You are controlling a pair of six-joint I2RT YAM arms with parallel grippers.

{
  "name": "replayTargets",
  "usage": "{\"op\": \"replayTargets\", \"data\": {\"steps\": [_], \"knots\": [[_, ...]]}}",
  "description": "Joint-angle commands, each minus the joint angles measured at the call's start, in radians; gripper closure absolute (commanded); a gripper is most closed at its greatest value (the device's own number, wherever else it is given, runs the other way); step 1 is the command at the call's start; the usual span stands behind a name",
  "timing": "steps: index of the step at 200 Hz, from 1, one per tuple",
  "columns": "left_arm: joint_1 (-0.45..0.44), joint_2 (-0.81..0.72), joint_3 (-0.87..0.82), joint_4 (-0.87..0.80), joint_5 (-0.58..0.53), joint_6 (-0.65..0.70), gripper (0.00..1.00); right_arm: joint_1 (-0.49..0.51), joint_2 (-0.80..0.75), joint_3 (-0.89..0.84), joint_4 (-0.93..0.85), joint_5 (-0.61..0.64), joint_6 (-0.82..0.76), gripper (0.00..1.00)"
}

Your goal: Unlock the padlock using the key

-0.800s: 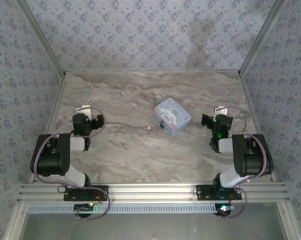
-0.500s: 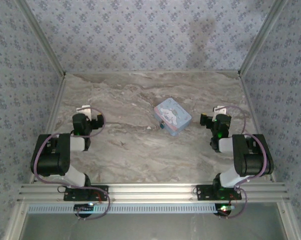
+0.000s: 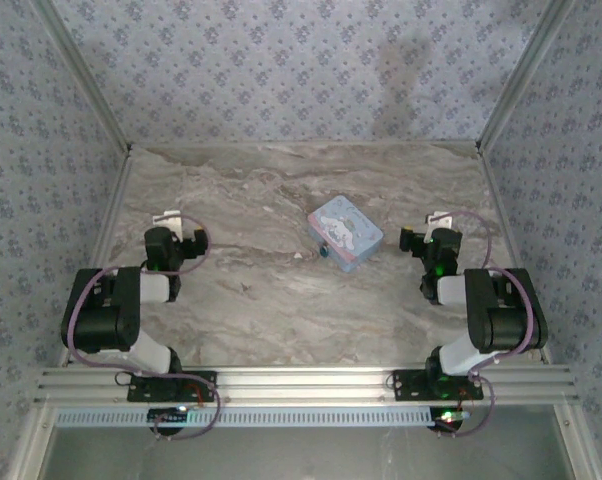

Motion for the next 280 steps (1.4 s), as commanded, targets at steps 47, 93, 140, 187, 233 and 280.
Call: {"op": "replayTargets", "data": {"steps": [47, 93, 140, 187, 233, 280], "knots": [[0.004, -0.127, 0.153, -0.316, -0.072, -0.031, 0.02, -0.006, -0.208, 0.121, -0.354, 0.011, 0.016, 0.0], [0.015, -0.239, 0.322, -0.615, 0.015, -0.356, 0.02, -0.031, -0.425, 0.245, -0.839, 0.04, 0.478, 0.0], [-0.11, -0.059, 0.552, -0.814, 0.329, -0.433, 0.02, -0.074, -0.439, 0.252, -0.898, -0.31, 0.672, 0.0], [-0.34, 0.179, 0.764, -0.894, 0.395, -0.407, 0.02, 0.015, -0.48, 0.211, -0.964, -0.357, 0.711, 0.02], [-0.47, 0.398, 0.973, -0.919, 0.475, -0.417, 0.03, 0.136, -0.437, 0.183, -0.953, -0.371, 0.763, 0.1], [-0.527, 0.533, 1.112, -0.922, 0.576, -0.43, 0.07, 0.22, -0.353, 0.184, -0.873, -0.39, 0.804, 0.16]]}}
